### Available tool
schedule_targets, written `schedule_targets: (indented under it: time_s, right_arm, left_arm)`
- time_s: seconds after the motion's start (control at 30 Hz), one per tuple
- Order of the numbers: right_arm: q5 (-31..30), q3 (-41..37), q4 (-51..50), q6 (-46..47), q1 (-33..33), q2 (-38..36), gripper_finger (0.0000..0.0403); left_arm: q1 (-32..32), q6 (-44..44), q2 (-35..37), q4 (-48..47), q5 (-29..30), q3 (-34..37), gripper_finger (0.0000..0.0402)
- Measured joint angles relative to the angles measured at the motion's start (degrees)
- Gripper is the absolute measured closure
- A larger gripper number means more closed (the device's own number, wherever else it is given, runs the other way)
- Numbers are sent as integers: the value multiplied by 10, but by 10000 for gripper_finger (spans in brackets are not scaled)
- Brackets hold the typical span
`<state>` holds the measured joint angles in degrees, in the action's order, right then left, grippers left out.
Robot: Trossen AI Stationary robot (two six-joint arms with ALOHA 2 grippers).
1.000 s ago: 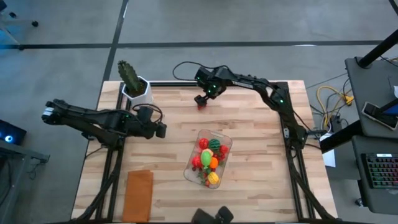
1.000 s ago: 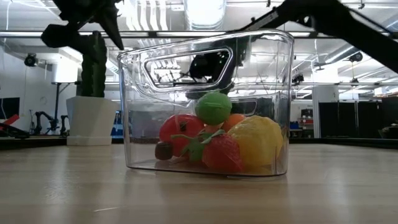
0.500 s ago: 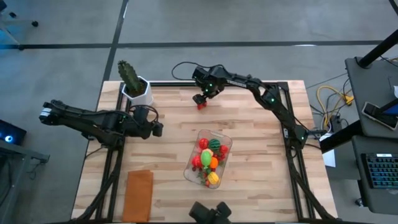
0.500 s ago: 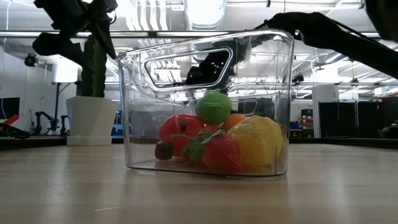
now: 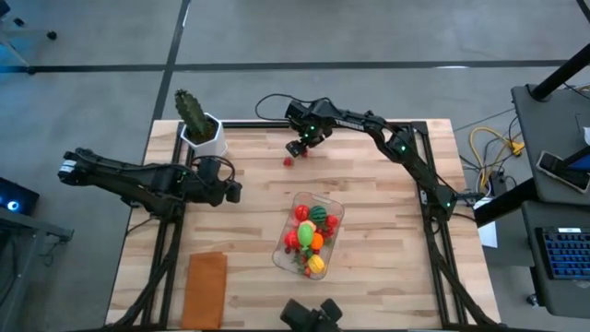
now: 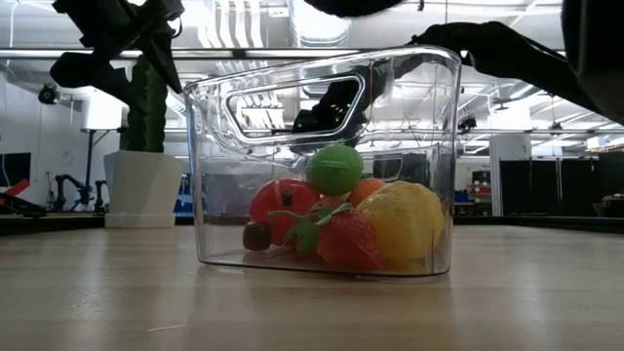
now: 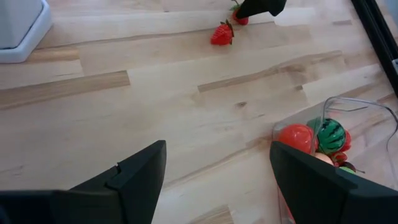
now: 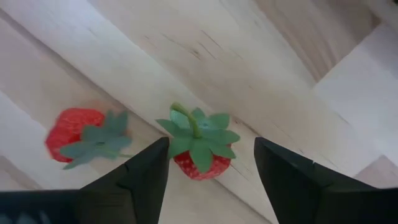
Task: Pick and placing Produce into tupperware
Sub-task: Put the red strawberry into the transparent bin
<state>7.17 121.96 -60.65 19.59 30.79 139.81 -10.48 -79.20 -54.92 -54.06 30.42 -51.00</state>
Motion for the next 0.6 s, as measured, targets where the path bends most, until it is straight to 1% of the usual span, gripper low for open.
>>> schedule_targets:
  time_s: [0.27,0.53,0.6]
  right_arm:
    - [-8,-1,1,-2,0,9,206]
    - [-6,-1,-4,-2,0,9,257]
    - [4,-1,-6,-2,0,9,267]
  left_arm:
    - [0,0,-1,0,0,1,130]
    - [0,0,-1,0,-1,5,130]
    - [0,0,-1,0,-1,5,130]
